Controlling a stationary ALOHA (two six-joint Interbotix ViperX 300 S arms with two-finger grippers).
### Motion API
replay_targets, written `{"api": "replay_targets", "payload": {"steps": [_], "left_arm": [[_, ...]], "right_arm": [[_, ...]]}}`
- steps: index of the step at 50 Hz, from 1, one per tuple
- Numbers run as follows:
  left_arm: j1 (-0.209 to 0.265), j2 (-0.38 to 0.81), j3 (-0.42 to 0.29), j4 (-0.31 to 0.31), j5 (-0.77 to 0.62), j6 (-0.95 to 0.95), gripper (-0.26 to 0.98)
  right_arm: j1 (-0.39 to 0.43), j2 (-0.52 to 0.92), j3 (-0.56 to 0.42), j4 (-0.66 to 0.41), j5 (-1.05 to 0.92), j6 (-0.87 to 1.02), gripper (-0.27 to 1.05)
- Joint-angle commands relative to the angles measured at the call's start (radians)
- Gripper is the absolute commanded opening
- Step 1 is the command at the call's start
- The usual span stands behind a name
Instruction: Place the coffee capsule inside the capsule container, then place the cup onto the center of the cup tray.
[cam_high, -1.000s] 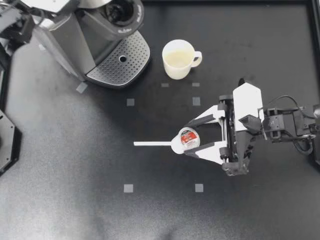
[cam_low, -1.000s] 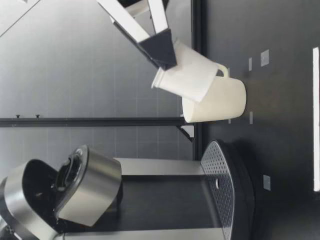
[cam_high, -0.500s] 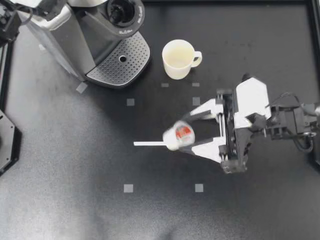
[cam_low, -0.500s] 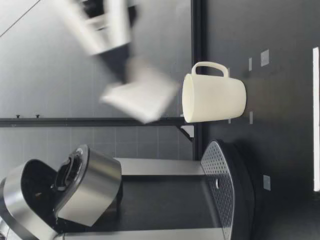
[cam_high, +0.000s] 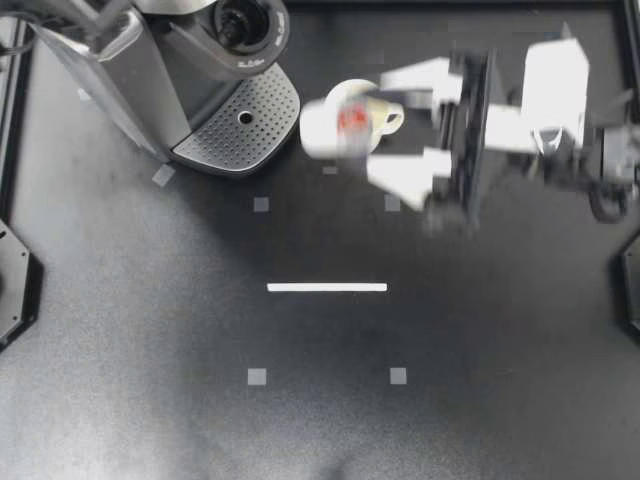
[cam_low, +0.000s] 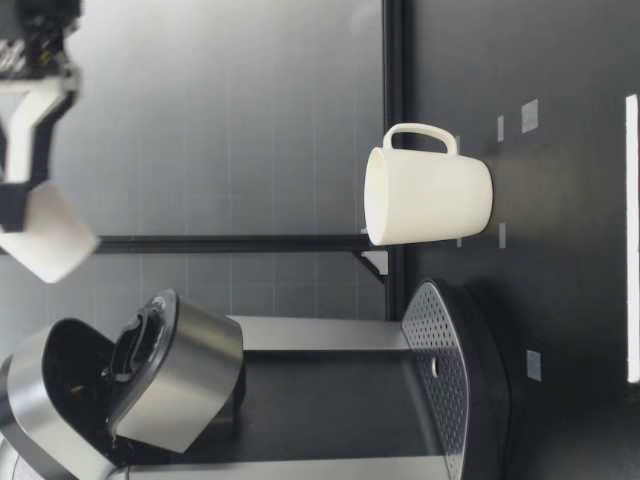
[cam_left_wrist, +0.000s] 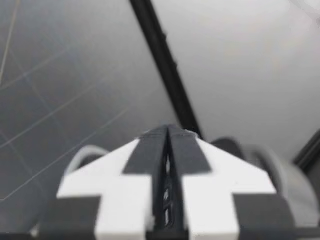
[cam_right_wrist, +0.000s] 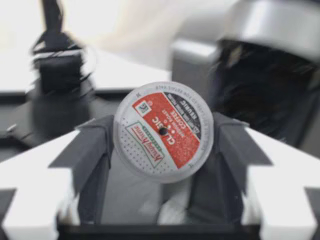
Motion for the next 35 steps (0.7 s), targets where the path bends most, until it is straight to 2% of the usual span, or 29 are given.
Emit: {"api": "replay_targets", "payload": {"steps": [1, 9, 25, 35], "left_arm": [[0.002, -0.032, -0.009, 0.006, -0.020, -0.018, 0.09], [0.002, -0.075, 0.015, 0.006, -0.038, -0.066, 0.09], [0.002, -0.101, 0.044, 0.006, -0.038, -0.080, 0.09], [0.002, -0.107, 0.054, 0.006, -0.038, -0.080, 0.09]], "right_arm": [[-0.037, -0.017, -0.054, 0.000, -0.002, -0.008, 0.54], [-0.078, 0.008, -0.107, 0.000, 0.023, -0.043, 0.54], [-0.091, 0.106, -0.219, -0.002, 0.071, -0.086, 0.54], [-0.107, 0.158, -0.256, -0.002, 0.072, -0.089, 0.54]]}}
